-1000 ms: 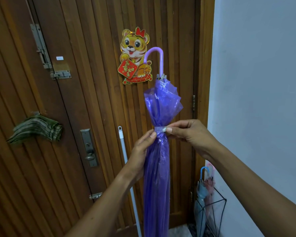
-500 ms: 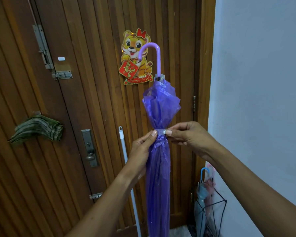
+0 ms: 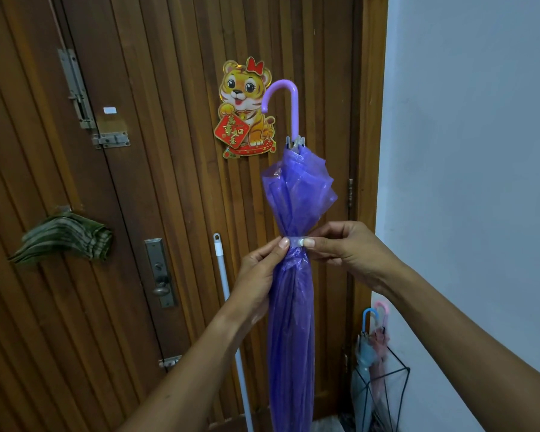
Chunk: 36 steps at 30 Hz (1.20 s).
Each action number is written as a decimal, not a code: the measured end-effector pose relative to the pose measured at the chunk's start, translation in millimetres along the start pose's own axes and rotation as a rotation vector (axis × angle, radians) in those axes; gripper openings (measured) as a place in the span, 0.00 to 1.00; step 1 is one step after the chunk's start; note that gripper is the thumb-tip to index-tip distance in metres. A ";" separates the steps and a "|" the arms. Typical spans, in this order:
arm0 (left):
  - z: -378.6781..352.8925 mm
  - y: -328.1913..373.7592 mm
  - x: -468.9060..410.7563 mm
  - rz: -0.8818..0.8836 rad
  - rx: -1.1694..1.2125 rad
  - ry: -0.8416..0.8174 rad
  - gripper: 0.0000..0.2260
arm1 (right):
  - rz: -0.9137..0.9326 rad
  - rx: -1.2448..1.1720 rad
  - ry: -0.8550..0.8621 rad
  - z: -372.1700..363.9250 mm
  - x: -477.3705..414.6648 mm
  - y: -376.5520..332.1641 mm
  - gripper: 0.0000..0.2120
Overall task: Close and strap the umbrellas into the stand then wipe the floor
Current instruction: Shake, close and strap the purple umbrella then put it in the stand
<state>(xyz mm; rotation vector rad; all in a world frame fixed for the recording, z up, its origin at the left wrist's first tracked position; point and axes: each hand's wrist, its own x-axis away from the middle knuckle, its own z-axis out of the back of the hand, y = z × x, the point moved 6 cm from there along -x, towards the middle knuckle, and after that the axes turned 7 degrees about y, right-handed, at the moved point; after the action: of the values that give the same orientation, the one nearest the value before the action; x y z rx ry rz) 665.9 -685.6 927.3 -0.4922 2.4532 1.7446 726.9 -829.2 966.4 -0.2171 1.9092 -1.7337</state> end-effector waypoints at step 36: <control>7.5 -30.1 0.1 0.023 -0.154 0.024 0.12 | -0.015 0.146 -0.037 9.6 7.8 21.4 0.28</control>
<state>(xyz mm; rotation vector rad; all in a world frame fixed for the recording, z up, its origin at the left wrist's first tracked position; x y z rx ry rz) 674.3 -687.5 897.5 -0.5031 2.3609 1.9581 730.1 -837.9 943.5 -0.2076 1.7500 -1.8566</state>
